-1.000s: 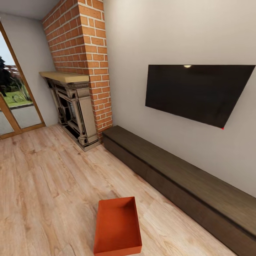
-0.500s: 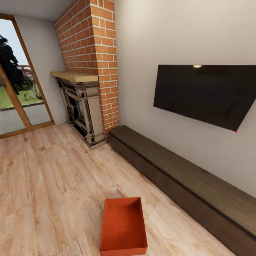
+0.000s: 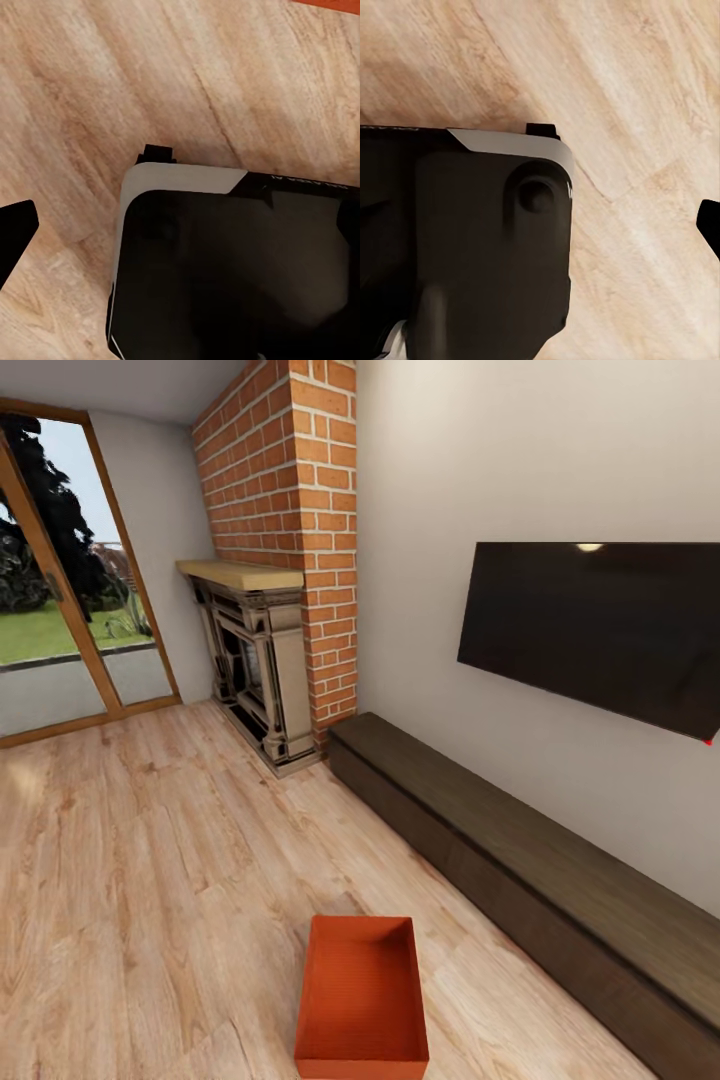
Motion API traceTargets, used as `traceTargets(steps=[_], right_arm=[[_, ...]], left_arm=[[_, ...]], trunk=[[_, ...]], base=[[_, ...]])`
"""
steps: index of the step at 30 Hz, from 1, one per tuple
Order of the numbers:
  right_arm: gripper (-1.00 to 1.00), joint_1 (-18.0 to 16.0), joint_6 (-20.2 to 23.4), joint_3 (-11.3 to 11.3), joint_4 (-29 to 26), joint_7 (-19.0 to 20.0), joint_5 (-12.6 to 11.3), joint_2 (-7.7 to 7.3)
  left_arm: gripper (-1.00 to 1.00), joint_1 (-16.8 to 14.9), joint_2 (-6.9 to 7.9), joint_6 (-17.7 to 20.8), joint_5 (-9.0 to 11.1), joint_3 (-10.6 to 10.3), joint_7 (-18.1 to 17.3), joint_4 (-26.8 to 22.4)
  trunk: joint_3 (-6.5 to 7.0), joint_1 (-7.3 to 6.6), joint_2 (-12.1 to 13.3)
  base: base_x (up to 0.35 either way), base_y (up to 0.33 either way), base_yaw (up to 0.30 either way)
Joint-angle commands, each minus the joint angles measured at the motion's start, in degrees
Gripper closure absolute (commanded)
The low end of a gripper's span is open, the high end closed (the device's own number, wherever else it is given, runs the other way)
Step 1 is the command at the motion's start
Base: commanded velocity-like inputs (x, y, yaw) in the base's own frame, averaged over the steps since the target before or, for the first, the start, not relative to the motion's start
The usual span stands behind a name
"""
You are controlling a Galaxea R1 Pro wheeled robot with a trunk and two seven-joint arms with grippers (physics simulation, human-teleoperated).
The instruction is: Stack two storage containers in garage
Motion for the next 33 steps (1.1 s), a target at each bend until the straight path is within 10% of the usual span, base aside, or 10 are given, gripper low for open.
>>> traceTargets(steps=[1,33], right_arm=[[-1.0,-0.06,-0.23,0.46,0.16,-0.03,-0.44,0.06],[-1.0,-0.03,-0.23,0.5,0.16,-0.03,-0.44,0.06]], left_arm=[[-1.0,-0.05,0.0,-0.13,0.47,0.04,-0.22,0.07],[-1.0,-0.05,0.08,-0.22,-0.05,0.04,-0.31,-0.02]], trunk=[[-0.09,0.02,-0.08],[-0.09,0.02,-0.08]], base=[[0.0,0.0,0.01],[0.135,0.036,0.001]])
